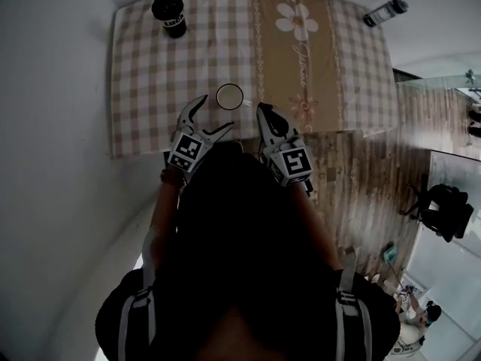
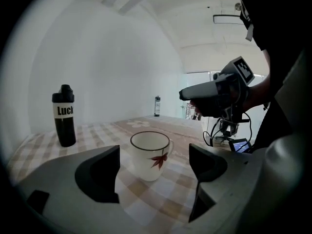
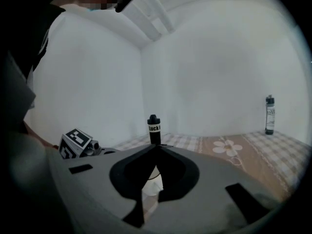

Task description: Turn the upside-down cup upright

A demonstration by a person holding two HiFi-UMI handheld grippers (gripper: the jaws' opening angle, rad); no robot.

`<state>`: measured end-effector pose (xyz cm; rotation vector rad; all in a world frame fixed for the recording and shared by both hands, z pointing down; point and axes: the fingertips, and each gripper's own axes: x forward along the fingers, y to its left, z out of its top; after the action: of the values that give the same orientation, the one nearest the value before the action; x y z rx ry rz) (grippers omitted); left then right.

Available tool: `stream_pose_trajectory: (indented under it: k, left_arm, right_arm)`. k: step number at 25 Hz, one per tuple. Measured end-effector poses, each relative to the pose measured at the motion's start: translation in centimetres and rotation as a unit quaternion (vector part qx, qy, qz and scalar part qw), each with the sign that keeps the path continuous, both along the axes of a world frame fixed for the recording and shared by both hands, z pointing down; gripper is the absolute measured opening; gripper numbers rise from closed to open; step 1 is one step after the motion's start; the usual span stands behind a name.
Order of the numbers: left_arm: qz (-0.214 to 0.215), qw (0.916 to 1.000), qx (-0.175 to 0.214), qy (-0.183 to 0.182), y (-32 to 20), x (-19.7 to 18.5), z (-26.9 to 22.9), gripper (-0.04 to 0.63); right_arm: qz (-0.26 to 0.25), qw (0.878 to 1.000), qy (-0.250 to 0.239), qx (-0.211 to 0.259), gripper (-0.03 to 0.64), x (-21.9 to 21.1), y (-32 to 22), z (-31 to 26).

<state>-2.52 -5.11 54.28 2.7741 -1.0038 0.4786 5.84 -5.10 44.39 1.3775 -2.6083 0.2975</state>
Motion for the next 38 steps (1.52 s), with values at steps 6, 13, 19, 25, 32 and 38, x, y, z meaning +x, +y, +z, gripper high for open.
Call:
stream_pose_trajectory:
  k: [6, 13, 19, 25, 32, 38]
  left_arm:
    - [0.052, 0.9983, 0.012, 0.023, -2.4, 0.4, 0.6, 0.456]
    - [0.095, 0.9954, 0.006, -0.001, -2.4, 2.1, 2.1, 0.454]
    - [0.089, 0.9960, -0.001, -0.007, -3.1, 3.0, 2.8, 0.453]
    - [0.074, 0.9973, 0.006, 0.005, -3.6, 3.8, 2.2, 0.420]
    - [0.083, 0.9963, 0.013, -0.013, -4.0, 4.5, 2.5, 0.420]
    - [0.102, 0.9946, 0.014, -0.012, -4.1, 5.0, 2.9, 0.420]
  right_arm:
    - [0.001, 1.000, 0.016, -0.006, 0.006, -2.1, -2.2, 1.0]
    - [-0.001, 1.000, -0.016, -0.027, 0.006, -3.0, -3.3, 2.5]
    - [0.003, 0.999, -0.018, -0.030, 0.006, -0.8, -4.2, 3.1]
    - [0.005, 0.999, -0.014, -0.046, 0.006, 1.2, -4.2, 3.9]
    - [0.002, 0.998, -0.008, -0.056, 0.006, 1.2, -3.9, 5.0]
    - [0.009, 0.998, 0.017, -0.055, 0.006, 2.7, -4.1, 6.6]
